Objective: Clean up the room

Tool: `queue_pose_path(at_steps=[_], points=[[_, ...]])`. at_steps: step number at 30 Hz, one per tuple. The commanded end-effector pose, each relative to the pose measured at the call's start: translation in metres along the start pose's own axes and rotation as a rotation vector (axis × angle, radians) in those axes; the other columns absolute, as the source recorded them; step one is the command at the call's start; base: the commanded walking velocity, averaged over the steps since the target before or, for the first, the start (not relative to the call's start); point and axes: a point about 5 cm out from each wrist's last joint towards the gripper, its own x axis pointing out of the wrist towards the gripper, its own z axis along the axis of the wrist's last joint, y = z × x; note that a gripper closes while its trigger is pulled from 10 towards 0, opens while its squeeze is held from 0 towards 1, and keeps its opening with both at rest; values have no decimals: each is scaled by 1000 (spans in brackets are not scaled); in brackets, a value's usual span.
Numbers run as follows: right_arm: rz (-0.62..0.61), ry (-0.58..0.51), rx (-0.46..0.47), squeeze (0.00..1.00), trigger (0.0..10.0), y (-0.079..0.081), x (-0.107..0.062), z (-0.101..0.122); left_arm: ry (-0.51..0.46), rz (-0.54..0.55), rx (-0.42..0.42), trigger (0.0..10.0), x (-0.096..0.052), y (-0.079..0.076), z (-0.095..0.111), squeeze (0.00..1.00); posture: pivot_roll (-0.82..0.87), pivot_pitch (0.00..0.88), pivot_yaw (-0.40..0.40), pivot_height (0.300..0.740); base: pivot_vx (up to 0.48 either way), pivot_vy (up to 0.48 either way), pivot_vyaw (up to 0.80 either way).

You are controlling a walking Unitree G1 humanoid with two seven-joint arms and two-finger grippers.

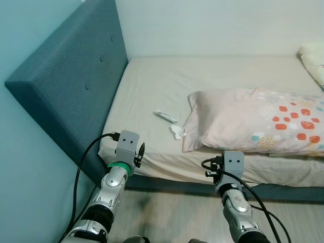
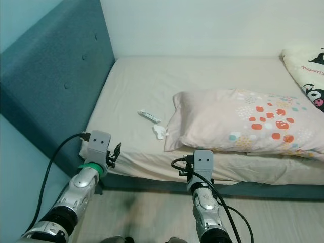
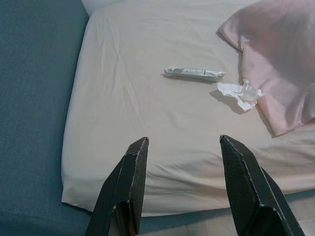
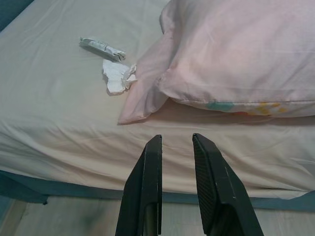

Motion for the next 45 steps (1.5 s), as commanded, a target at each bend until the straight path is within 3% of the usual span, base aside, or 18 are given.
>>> queue_pose_path(at_steps=[1, 14, 20, 45], points=[[4, -6, 7, 0, 10000, 3, 0, 0, -4, 22, 6, 10000, -1, 7, -1, 0, 42, 12, 111, 740, 0, 0, 0], [17, 2, -6, 0, 10000, 1, -2, -2, -16, 18, -10, 10000, -2, 7, -1, 0, 36, 4, 104, 740, 163, 0, 0], [52, 12, -71, 0, 10000, 5, -2, -3, -15, 19, -13, 10000, -2, 8, 0, 0, 34, 9, 102, 740, 340, 0, 400], [62, 23, -44, 0, 10000, 7, -3, -5, 2, 25, -10, 10000, -3, 12, -3, 0, 36, 26, 99, 740, 304, 0, 32]])
